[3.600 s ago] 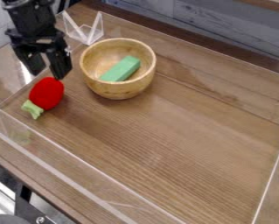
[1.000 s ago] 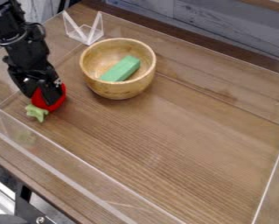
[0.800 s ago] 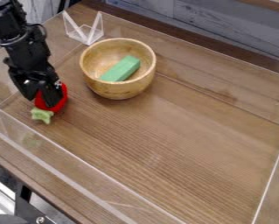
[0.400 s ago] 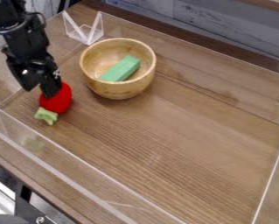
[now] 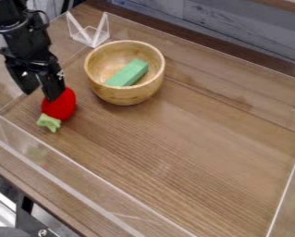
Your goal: Move the red object to the right side of the table
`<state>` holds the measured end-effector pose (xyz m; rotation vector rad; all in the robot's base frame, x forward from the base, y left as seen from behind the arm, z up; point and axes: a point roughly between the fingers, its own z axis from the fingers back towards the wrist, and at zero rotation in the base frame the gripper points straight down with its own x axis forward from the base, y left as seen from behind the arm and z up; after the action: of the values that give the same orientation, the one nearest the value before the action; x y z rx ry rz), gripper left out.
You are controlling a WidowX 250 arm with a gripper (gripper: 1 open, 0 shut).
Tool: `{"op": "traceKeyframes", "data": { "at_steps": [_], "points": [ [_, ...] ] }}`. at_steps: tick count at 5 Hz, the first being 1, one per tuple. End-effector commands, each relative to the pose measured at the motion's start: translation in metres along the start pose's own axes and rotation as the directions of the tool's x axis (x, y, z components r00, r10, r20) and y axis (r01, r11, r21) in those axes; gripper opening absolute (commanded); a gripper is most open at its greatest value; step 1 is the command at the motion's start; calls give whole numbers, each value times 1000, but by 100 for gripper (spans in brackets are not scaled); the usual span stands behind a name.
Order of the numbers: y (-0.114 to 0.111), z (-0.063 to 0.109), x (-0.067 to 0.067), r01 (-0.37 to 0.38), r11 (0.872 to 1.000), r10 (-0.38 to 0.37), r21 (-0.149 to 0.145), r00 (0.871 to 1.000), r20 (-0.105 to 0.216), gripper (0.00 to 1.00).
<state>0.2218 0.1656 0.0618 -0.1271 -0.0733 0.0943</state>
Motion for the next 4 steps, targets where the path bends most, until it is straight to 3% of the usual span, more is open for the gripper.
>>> {"op": "traceKeyframes", "data": {
  "at_steps": [1, 3, 4],
  "points": [
    [1, 15, 6, -28, 998, 25, 49, 998, 52, 100],
    [16, 1, -2, -63, 996, 61, 62, 997, 46, 100],
    [25, -16, -3, -48, 997, 46, 67, 998, 39, 100]
  ]
}}
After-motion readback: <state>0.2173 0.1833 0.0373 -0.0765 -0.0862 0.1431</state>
